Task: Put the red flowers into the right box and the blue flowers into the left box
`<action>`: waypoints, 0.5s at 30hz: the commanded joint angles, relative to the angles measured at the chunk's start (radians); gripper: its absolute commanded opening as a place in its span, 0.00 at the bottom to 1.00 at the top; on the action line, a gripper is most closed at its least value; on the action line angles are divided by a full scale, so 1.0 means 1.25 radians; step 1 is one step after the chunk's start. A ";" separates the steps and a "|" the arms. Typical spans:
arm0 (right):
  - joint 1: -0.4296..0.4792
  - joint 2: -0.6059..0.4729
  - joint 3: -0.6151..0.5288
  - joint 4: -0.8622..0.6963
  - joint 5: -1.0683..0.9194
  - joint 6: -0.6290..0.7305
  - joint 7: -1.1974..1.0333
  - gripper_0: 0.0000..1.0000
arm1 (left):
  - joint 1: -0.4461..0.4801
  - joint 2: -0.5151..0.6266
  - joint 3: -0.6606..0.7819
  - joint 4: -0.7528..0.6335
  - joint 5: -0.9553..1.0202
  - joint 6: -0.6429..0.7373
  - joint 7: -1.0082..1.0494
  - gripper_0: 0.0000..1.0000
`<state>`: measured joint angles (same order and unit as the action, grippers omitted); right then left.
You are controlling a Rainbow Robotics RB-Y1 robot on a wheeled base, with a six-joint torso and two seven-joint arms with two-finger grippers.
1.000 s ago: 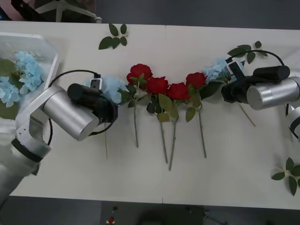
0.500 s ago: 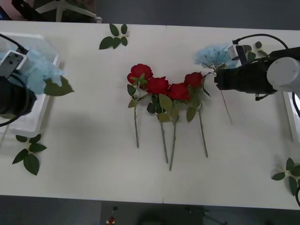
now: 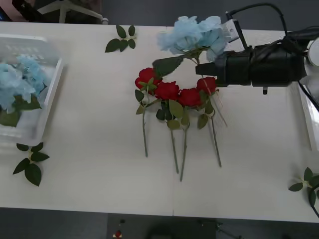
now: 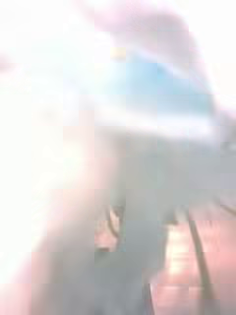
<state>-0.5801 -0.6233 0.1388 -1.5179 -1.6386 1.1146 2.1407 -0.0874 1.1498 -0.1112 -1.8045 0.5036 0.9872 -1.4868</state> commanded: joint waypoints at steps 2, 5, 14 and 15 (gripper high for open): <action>-0.014 -0.003 0.025 -0.053 -0.152 -0.019 0.102 0.00 | -0.020 -0.002 0.002 0.003 0.000 -0.020 -0.049 0.79; -0.014 0.009 0.057 -0.067 -0.216 -0.071 0.098 0.00 | -0.020 -0.002 0.002 0.000 0.001 -0.029 -0.050 0.85; -0.014 0.064 0.160 -0.113 -0.229 -0.265 0.023 0.00 | 0.006 0.055 0.095 -0.154 0.347 -0.035 -0.068 0.85; -0.014 0.068 0.180 -0.118 -0.229 -0.294 0.015 0.00 | 0.006 0.044 0.111 -0.179 0.391 -0.035 -0.071 0.85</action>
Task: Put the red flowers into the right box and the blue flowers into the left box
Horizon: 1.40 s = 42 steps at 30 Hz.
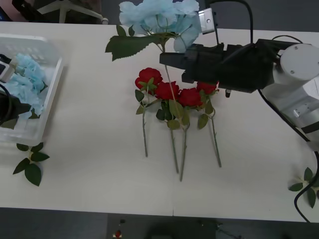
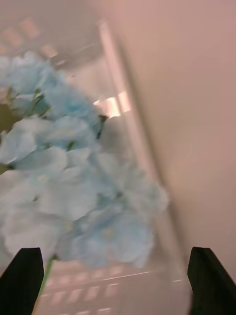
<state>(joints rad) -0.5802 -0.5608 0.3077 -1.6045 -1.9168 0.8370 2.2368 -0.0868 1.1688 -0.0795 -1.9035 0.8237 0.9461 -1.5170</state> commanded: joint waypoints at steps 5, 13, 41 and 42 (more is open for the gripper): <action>-0.023 0.024 0.112 -0.052 -0.007 -0.179 -0.069 0.00 | 0.008 -0.094 0.097 -0.199 0.198 -0.001 -0.056 0.85; -0.032 0.019 0.131 -0.052 -0.014 -0.211 -0.080 0.00 | 0.020 -0.331 0.021 -0.219 0.198 -0.014 -0.072 0.90; -0.033 0.013 0.127 -0.060 -0.044 -0.220 -0.081 0.00 | -0.093 -0.556 -0.166 -0.087 0.254 -0.223 -0.074 0.00; -0.033 0.013 0.127 -0.060 -0.044 -0.222 -0.081 0.00 | -0.093 -0.556 -0.166 -0.087 0.254 -0.225 -0.074 0.00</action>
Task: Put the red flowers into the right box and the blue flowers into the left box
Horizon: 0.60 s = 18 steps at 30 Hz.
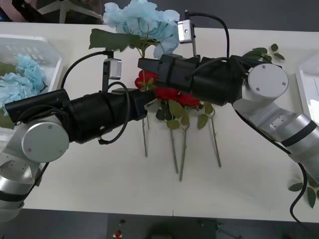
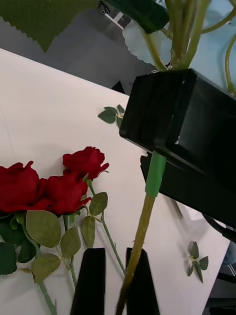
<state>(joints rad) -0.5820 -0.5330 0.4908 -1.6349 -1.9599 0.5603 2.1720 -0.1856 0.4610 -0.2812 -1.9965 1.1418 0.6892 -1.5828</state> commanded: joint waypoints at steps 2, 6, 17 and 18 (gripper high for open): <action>-0.031 -0.009 -0.020 -0.036 -0.009 0.000 -0.029 0.00 | -0.013 0.010 -0.005 -0.013 0.000 -0.026 -0.021 0.00; -0.031 -0.010 -0.020 -0.036 -0.009 0.000 -0.029 0.00 | -0.013 0.015 -0.005 -0.013 0.000 -0.035 -0.022 0.00; -0.033 -0.030 -0.020 -0.036 0.035 0.038 -0.022 1.00 | 0.044 0.209 0.092 -0.013 0.047 -0.032 -0.015 0.00; -0.033 -0.033 -0.021 -0.036 0.036 0.045 -0.021 1.00 | 0.050 0.250 0.100 -0.013 0.065 -0.032 -0.016 0.00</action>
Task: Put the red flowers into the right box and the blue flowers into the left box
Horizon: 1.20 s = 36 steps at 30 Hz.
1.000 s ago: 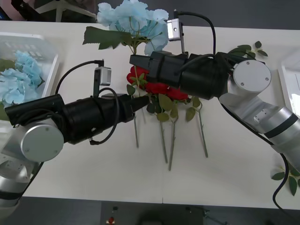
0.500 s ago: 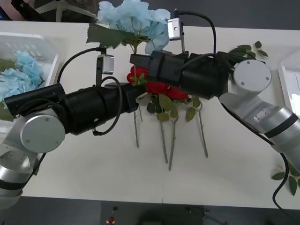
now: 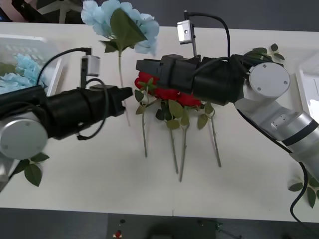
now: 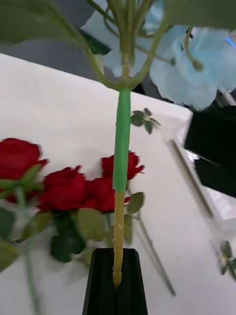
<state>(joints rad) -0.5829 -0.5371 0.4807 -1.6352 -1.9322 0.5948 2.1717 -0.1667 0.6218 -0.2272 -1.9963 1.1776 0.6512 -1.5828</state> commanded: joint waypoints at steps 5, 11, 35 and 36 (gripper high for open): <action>-0.032 -0.033 -0.015 -0.036 0.013 0.036 -0.013 1.00 | 0.049 0.305 0.088 -0.014 0.119 -0.001 -0.028 0.00; -0.031 -0.042 -0.015 -0.036 0.013 0.052 -0.021 1.00 | 0.077 0.504 0.145 0.010 0.113 0.014 -0.066 0.00; -0.074 -0.046 -0.021 0.060 0.877 0.474 -0.619 1.00 | 0.077 0.473 0.192 0.471 -0.012 -0.125 -0.723 0.00; -0.079 -0.033 -0.023 0.076 0.916 0.474 -0.635 1.00 | 0.077 0.466 0.192 0.482 -0.016 -0.132 -0.724 0.01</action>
<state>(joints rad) -0.6212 -0.6338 0.4775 -1.5653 -0.8644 1.1911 1.4678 -0.0703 1.2330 0.0088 -1.4270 1.1757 0.5142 -2.3983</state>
